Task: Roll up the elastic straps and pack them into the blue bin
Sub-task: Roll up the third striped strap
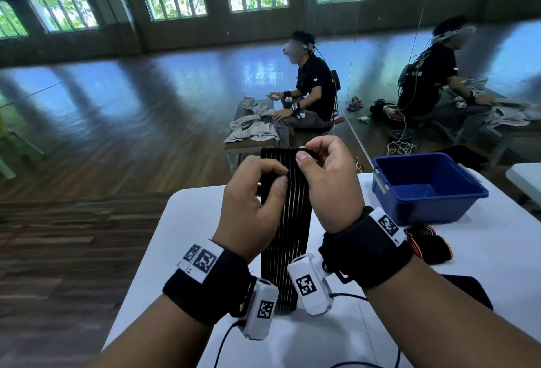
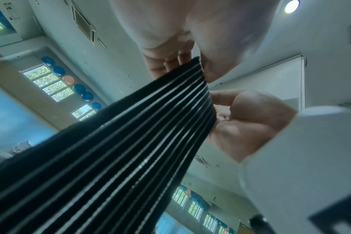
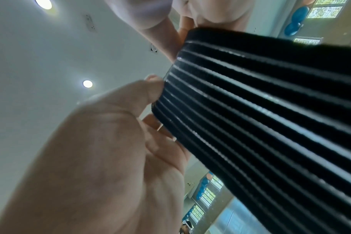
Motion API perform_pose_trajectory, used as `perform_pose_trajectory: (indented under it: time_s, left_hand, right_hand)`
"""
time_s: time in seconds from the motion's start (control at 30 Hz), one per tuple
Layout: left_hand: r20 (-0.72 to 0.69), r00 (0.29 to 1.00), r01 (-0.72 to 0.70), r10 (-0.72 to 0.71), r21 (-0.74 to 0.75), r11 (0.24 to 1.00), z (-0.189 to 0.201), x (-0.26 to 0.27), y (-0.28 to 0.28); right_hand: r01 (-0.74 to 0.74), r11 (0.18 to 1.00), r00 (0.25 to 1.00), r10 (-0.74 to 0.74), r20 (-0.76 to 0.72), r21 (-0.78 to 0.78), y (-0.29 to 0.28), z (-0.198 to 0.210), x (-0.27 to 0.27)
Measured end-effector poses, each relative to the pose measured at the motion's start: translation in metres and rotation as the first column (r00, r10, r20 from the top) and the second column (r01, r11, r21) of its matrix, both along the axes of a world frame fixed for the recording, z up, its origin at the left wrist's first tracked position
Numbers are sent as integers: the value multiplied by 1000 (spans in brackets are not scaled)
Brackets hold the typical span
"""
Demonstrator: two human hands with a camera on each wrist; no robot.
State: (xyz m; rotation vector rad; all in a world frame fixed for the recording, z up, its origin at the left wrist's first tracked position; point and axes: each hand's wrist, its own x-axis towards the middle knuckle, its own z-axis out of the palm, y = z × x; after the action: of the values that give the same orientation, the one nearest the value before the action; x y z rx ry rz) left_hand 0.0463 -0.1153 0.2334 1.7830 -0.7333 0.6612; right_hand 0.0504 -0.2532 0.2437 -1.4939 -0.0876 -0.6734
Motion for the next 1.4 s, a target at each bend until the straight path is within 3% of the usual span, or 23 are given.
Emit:
perform_pose_trajectory:
  time_s: [0.2,0.33,0.53,0.67,0.83,1.03,1.27,1.4]
  left_hand:
    - [-88,996,33,-30,36,999,-2,8,-1]
    - [-188,981,39,-49,-57,998,0,20,-2]
    - [-271,960,12,-63,-183,983,9,45,-4]
    - [-349,934,-11,-74,-235,972,6,70,-7]
    - [-433,902,-92,0,-192,977,-16,114,-9]
    - [-562,815,-163,138,5,987,-83,145,-12]
    - [-692,688,-147,217,160,976,-153,193,0]
    - [-737,633,-86,235,235,968,-188,215,-3]
  right_hand:
    - [2,998,1000,-1,22,-63,1,-1,2]
    - [4,993,1000,-1,19,-118,-1,-15,-2]
    - [-171,945,976,124,-180,-278,-1,-73,-11]
    - [-327,914,873,195,-448,-239,-3,-131,-20]
    - [-509,848,636,253,-729,-149,-4,-211,-47]
    - [-481,875,463,300,-834,48,-11,-248,-78]
    - [-404,915,373,178,-911,13,-15,-265,-110]
    - [-381,922,409,96,-907,-74,-12,-273,-118]
